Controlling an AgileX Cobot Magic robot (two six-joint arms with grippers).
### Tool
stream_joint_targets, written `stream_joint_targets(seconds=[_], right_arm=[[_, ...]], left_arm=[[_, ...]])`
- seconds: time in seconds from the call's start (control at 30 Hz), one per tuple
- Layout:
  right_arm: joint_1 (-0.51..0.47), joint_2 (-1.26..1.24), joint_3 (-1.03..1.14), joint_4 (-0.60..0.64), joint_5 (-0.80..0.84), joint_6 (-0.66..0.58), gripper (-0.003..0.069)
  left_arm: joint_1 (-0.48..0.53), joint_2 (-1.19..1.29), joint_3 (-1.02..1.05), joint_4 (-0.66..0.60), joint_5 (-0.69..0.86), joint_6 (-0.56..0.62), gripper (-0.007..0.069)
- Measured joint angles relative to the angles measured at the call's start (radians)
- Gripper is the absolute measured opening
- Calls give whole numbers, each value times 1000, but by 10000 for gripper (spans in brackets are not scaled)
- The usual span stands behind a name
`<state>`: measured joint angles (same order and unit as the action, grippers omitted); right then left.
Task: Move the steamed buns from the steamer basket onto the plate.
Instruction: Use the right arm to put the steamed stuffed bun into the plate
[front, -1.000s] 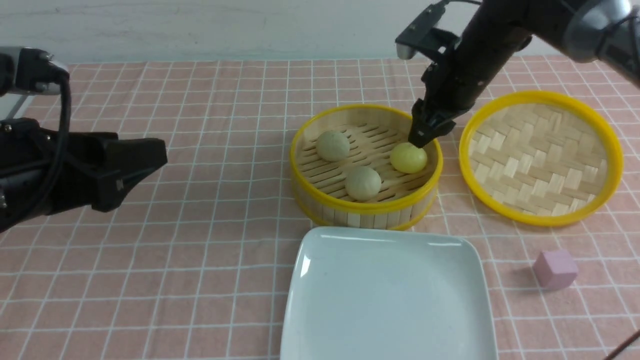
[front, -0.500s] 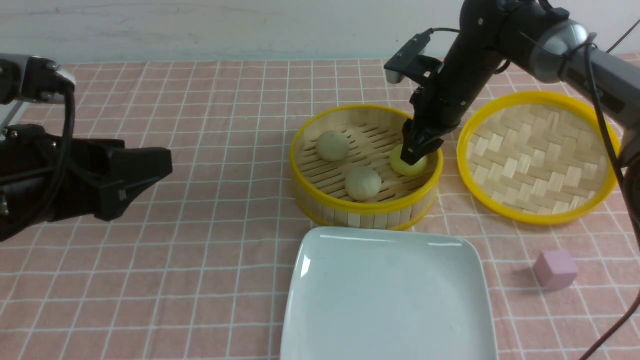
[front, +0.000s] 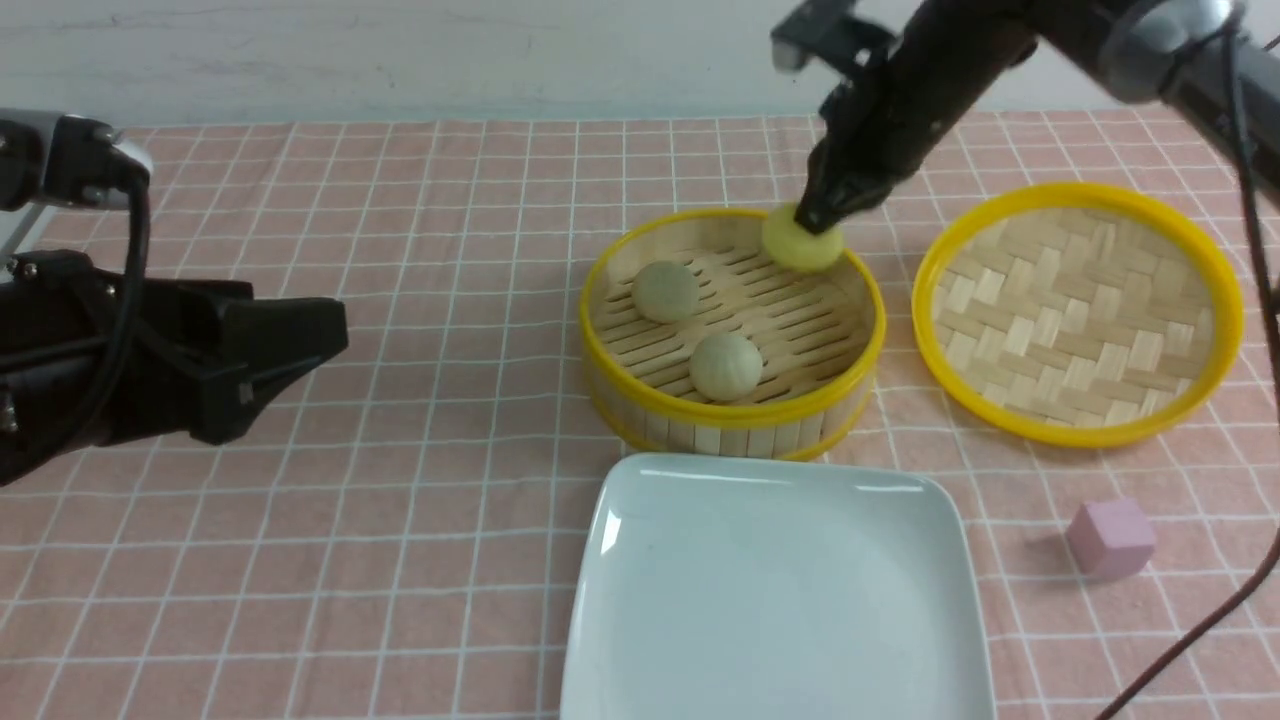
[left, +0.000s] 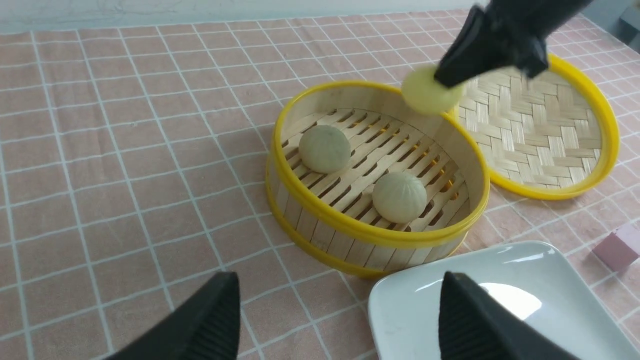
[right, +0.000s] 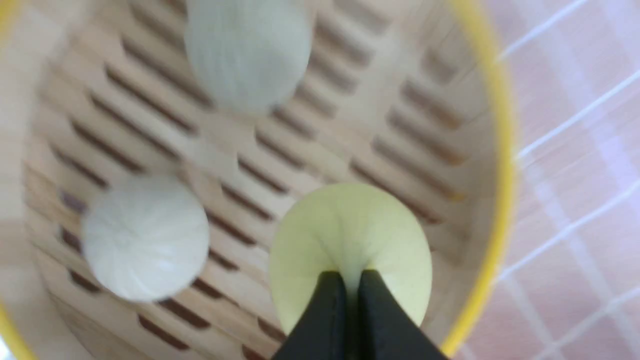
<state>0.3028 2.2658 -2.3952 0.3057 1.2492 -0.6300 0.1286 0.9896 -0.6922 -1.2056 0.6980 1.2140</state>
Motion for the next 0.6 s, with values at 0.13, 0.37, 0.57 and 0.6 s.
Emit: stream_joint_targets(seconds=[0.13,0.37,0.57,0.6], right_arm=[[0,-107,-37,16,1,72,9],[0,-314,43,39,13,275,9],[10,-524,333,53,16,313,9],[15,-566,386,56,16,313,9]], left_arm=[[0,0,0,0,3,0,530],[0,0,0,1,5,0,530],[0,0,0,2,13,0,530],[0,0,0,2,13,0,530]])
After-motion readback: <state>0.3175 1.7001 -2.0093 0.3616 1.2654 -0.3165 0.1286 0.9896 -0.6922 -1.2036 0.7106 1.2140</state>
